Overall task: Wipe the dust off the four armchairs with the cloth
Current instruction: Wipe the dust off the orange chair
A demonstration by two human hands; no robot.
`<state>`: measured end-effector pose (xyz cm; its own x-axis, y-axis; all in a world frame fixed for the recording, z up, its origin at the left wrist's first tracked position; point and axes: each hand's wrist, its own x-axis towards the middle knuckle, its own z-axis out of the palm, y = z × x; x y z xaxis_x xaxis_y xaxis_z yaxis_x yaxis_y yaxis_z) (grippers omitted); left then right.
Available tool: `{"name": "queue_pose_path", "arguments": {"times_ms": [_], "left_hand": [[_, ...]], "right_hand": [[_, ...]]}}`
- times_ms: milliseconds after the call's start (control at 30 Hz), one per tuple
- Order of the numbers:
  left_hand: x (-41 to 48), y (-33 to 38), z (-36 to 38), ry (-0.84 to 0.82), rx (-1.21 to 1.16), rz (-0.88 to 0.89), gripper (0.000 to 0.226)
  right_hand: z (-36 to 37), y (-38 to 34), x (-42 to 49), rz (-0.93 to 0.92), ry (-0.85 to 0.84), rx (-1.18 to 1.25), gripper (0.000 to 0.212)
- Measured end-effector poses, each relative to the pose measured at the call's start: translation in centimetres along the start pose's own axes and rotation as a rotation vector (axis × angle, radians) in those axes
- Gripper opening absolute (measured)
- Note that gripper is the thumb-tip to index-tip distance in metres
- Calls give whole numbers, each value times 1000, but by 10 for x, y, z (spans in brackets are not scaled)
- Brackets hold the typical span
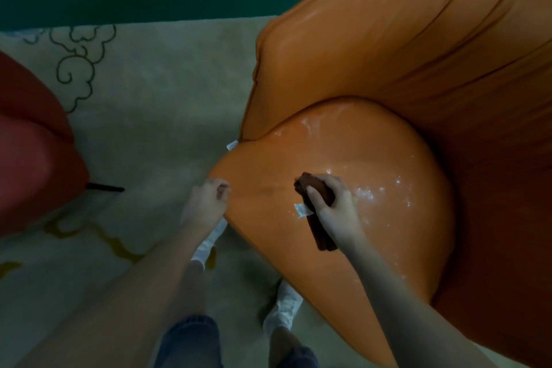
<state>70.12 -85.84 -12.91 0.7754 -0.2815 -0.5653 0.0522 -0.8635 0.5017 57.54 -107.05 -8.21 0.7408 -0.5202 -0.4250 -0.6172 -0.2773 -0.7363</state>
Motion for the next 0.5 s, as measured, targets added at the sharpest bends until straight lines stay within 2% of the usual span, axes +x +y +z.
{"name": "queue_pose_path", "arguments": {"times_ms": [133, 300, 500], "left_hand": [[-20, -7, 37, 7, 55, 23, 32], [-28, -19, 57, -71, 221, 80, 43], [0, -42, 67, -28, 364, 142, 56]], "right_hand": [[-13, 28, -2, -29, -36, -39, 24], [-6, 50, -1, -12, -73, -69, 26], [22, 68, 21, -69, -55, -138, 26]]}}
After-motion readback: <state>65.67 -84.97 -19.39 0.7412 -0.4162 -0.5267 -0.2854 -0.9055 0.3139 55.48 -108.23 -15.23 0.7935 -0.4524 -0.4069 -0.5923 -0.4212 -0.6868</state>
